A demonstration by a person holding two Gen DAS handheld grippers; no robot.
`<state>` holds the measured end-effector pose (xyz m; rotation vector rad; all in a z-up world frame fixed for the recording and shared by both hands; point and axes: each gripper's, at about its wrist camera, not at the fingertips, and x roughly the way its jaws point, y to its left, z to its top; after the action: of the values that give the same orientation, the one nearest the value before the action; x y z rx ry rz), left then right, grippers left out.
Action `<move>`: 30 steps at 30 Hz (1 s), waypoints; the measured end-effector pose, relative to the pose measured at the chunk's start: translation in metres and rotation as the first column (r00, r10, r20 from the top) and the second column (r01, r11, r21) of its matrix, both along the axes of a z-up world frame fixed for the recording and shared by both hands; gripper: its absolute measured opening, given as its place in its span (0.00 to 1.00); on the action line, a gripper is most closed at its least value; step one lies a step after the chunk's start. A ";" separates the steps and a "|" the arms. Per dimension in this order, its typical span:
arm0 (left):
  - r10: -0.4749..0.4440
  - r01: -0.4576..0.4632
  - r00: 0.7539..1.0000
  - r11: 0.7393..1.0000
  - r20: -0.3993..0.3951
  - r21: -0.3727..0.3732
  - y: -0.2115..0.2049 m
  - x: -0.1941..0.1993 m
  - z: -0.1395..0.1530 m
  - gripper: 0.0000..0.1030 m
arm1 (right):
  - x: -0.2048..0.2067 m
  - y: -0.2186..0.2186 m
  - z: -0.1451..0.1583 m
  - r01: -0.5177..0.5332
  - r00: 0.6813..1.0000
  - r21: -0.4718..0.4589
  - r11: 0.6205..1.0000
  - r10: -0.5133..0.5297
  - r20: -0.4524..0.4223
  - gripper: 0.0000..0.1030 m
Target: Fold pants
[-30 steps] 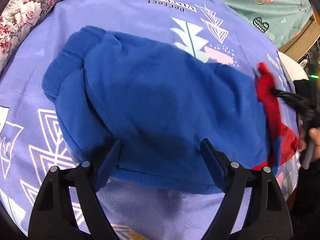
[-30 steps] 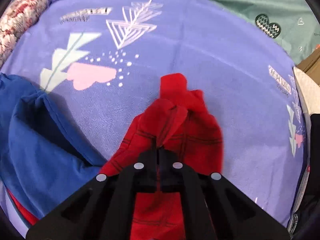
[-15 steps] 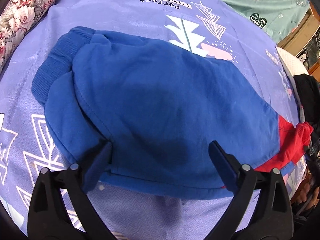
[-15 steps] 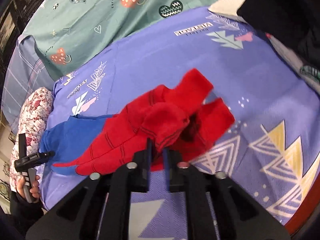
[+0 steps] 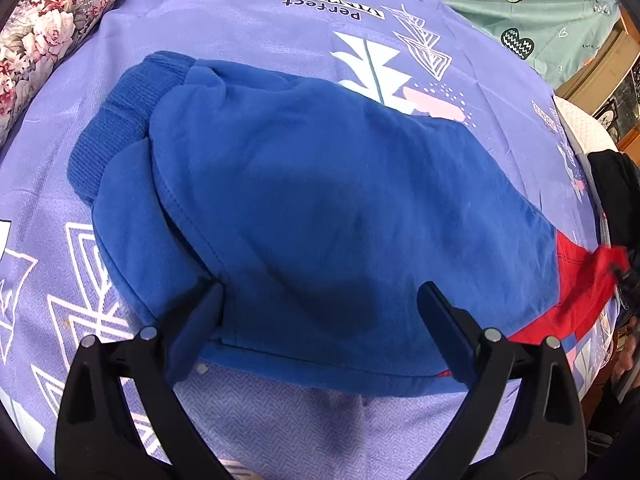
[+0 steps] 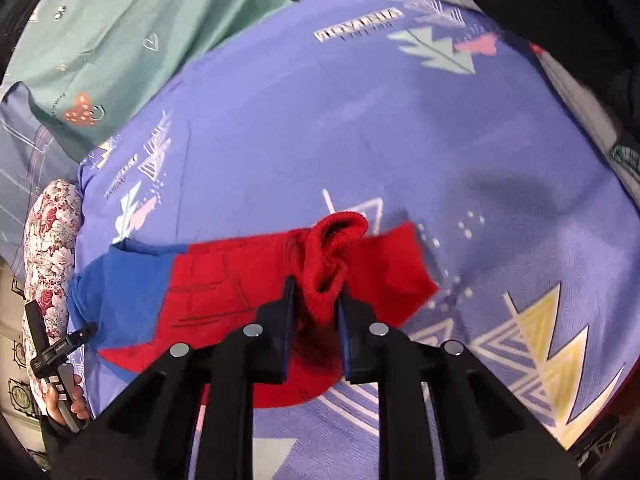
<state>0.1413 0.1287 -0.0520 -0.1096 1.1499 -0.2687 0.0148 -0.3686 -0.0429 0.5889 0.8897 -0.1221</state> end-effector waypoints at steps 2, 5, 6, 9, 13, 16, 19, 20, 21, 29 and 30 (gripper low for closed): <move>0.012 -0.012 1.000 1.000 0.002 -0.014 0.002 0.000 0.001 0.95 | -0.006 0.000 0.024 -0.032 0.990 0.022 0.999 0.029 0.137 0.17; 0.042 -0.042 0.999 0.998 0.006 -0.052 0.008 0.001 0.002 0.95 | -0.031 0.001 0.073 -0.074 0.923 -0.039 0.997 0.083 0.376 0.17; 0.051 -0.051 0.999 0.997 0.011 -0.063 0.009 0.001 0.001 0.95 | -0.035 -0.001 0.078 -0.070 0.912 -0.058 0.996 0.087 0.400 0.16; 0.048 -0.047 0.999 0.998 0.020 -0.044 0.005 0.000 -0.001 0.95 | -0.026 -0.023 0.031 -0.041 0.966 -0.001 0.999 0.040 0.256 0.17; 0.028 -0.029 0.999 0.999 0.036 0.023 -0.004 -0.002 -0.002 0.95 | -0.030 -0.032 -0.027 -0.003 0.995 0.038 0.999 -0.001 0.102 0.17; 0.028 -0.029 0.999 0.999 0.034 0.035 -0.007 -0.002 -0.003 0.96 | -0.037 -0.031 -0.025 0.002 0.994 0.033 0.999 -0.006 0.112 0.18; 0.027 -0.028 0.999 0.999 0.037 0.037 -0.007 -0.003 -0.003 0.96 | -0.037 -0.031 -0.023 0.027 0.997 -0.010 1.000 -0.026 0.077 0.38; 0.027 -0.028 0.999 0.999 0.037 0.036 -0.006 -0.004 -0.003 0.96 | -0.038 -0.032 -0.018 0.053 0.996 -0.039 0.998 -0.050 0.073 0.39; 0.031 -0.033 0.999 0.999 0.037 0.031 -0.005 -0.005 -0.001 0.96 | -0.038 -0.032 -0.009 0.079 0.994 -0.069 0.995 -0.074 0.080 0.39; -0.009 0.004 0.999 0.996 0.050 0.088 -0.012 -0.008 -0.008 0.97 | -0.026 0.017 0.037 -0.063 0.988 -0.130 0.989 0.081 0.132 0.39; -0.015 0.009 0.999 0.995 0.052 0.098 -0.013 -0.008 -0.008 0.97 | -0.016 0.022 0.026 -0.086 0.994 -0.139 0.987 0.095 0.058 0.40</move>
<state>0.1331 0.1160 -0.0597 -0.0091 1.1096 -0.2242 -0.0011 -0.3462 -0.0171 0.4222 0.8369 -0.0807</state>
